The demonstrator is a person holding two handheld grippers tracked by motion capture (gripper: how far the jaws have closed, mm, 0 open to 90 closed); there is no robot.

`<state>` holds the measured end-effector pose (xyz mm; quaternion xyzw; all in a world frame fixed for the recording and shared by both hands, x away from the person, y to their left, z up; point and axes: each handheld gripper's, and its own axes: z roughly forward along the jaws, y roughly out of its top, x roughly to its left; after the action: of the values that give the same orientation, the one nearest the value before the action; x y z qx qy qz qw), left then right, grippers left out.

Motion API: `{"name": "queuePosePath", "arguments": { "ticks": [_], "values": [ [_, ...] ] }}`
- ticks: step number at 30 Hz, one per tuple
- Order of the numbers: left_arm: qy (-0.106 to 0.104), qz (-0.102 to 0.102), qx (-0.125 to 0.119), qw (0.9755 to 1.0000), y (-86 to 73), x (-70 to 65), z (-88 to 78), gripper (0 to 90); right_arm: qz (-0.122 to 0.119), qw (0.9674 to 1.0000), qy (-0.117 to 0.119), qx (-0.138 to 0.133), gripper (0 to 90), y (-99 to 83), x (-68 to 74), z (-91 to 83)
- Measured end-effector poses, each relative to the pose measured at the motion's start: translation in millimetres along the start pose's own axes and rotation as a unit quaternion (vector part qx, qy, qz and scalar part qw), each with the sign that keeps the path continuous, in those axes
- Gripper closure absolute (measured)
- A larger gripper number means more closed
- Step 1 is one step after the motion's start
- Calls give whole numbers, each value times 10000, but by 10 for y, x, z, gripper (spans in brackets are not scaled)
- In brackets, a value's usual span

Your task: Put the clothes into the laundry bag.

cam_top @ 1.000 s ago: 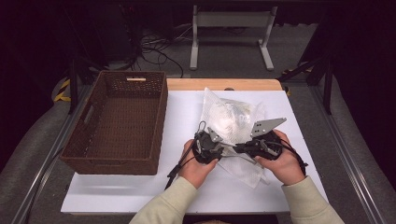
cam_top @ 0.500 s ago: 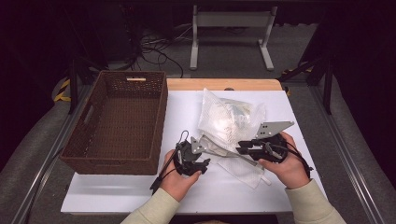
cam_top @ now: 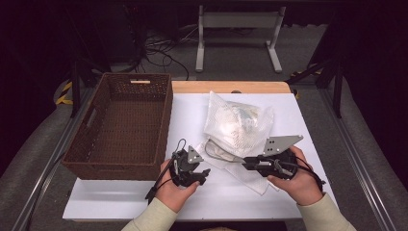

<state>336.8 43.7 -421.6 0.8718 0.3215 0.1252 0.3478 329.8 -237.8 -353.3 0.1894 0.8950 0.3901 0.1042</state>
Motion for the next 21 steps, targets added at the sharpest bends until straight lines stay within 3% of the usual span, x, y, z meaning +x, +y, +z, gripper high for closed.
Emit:
{"name": "queuePosePath", "arguments": {
  "ticks": [7,21],
  "values": [
    [-258,24,-110,9996,1,12,-96,439,-10,9998,126,165,774,-24,12,174],
    [-201,-132,-175,9996,-80,133,-203,419,83,9970,182,747,740,-162,-29,594]
  ]
}}
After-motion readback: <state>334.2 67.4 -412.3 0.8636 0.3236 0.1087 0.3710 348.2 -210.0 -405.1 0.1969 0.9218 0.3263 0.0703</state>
